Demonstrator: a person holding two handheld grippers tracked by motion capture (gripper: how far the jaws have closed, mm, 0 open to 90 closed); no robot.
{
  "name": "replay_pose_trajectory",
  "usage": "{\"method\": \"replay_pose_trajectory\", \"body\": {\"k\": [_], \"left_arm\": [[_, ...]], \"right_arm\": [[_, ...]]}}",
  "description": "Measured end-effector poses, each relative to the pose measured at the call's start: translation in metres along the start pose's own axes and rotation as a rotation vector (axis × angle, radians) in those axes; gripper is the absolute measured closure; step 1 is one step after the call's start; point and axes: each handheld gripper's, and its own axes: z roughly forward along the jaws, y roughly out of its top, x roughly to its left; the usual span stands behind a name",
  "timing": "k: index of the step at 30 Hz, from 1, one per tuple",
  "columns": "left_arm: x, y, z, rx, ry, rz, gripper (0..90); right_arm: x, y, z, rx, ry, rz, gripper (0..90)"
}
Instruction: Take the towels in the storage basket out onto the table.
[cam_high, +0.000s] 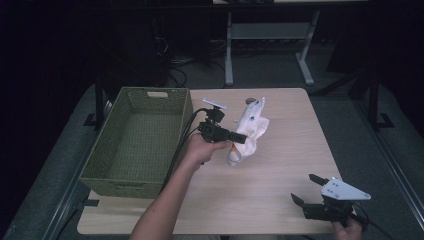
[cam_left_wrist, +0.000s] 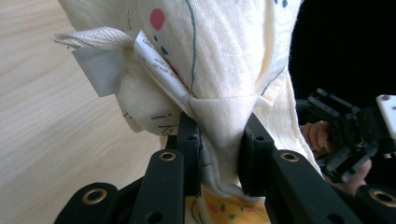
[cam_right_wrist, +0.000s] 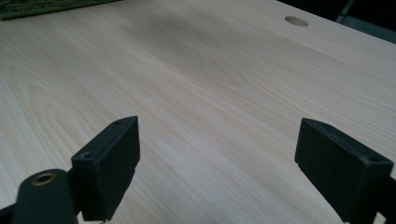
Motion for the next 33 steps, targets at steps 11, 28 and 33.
{"method": "replay_pose_trajectory", "body": {"k": [11, 28, 33], "left_arm": [[-0.001, -0.008, 0.032, 0.022, 0.017, -0.023, 73.6], [0.008, -0.022, 0.073, 0.127, 0.131, -0.02, 70.5], [0.011, -0.027, 0.078, 0.136, 0.156, -0.022, 67.0]], "right_arm": [[0.0, 0.0, 0.0, -0.001, 0.0, 0.002, 13.7], [0.0, 0.0, -0.001, -0.003, 0.003, -0.005, 13.7], [0.0, 0.0, -0.001, -0.005, 0.002, -0.009, 13.7]]}}
